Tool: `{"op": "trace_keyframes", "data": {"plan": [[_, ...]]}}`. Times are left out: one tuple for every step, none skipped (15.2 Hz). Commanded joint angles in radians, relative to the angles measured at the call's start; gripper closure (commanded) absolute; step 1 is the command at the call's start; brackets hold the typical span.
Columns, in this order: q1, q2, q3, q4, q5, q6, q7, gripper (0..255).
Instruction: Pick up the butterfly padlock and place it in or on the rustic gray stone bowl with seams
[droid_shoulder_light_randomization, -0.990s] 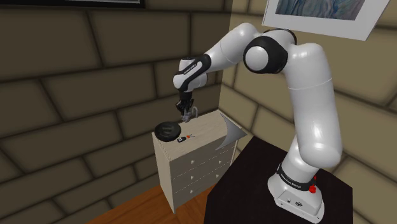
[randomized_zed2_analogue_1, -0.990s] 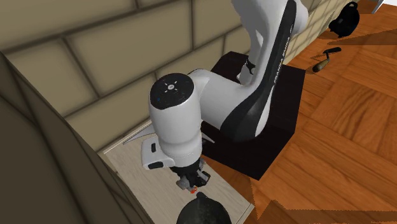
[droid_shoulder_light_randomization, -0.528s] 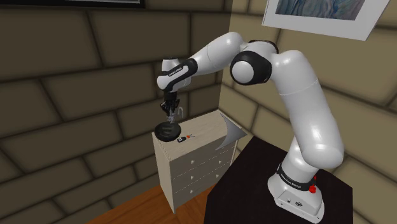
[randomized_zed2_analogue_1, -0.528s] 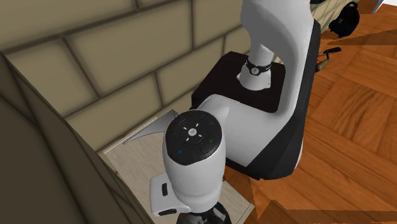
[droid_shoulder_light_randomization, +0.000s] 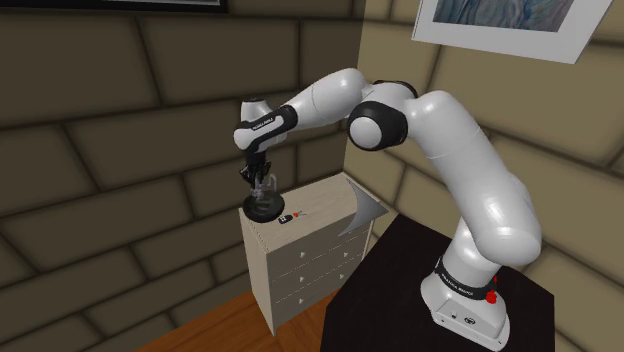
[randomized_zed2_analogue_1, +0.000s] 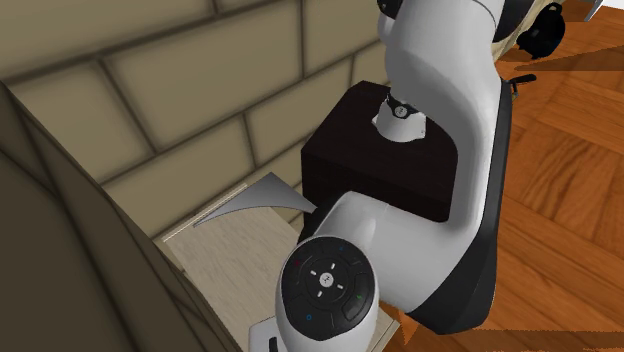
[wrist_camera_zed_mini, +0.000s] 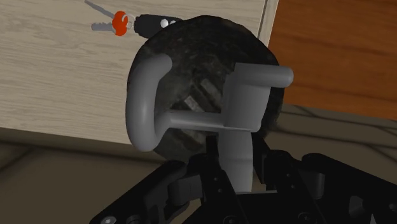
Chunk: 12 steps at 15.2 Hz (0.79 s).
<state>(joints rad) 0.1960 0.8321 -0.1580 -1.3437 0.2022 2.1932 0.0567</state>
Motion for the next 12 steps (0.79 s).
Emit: {"op": "trace_keyframes", "data": {"plan": [[0.0, 0.013, 0.002, -0.002, 0.002, 0.016, -0.001, 255], [-0.001, 0.022, 0.003, -0.001, 0.003, 0.024, -0.002, 255], [-0.001, 0.03, 0.004, -0.001, 0.005, 0.031, -0.003, 255], [-0.002, 0.039, 0.005, 0.0, 0.006, 0.039, -0.004, 255], [-0.003, 0.047, 0.006, 0.002, 0.007, 0.046, -0.005, 255], [-0.004, 0.057, 0.008, 0.004, 0.008, 0.054, -0.006, 255], [-0.004, 0.066, 0.009, 0.006, 0.009, 0.061, -0.006, 255], [-0.005, 0.072, 0.009, 0.007, 0.01, 0.066, -0.007, 255], [-0.005, 0.072, 0.01, 0.007, 0.01, 0.066, -0.007, 255], [-0.005, 0.072, 0.01, 0.007, 0.01, 0.066, -0.007, 255], [-0.005, 0.072, 0.01, 0.007, 0.01, 0.066, -0.007, 255], [-0.005, 0.072, 0.01, 0.007, 0.01, 0.066, -0.007, 255]]}}
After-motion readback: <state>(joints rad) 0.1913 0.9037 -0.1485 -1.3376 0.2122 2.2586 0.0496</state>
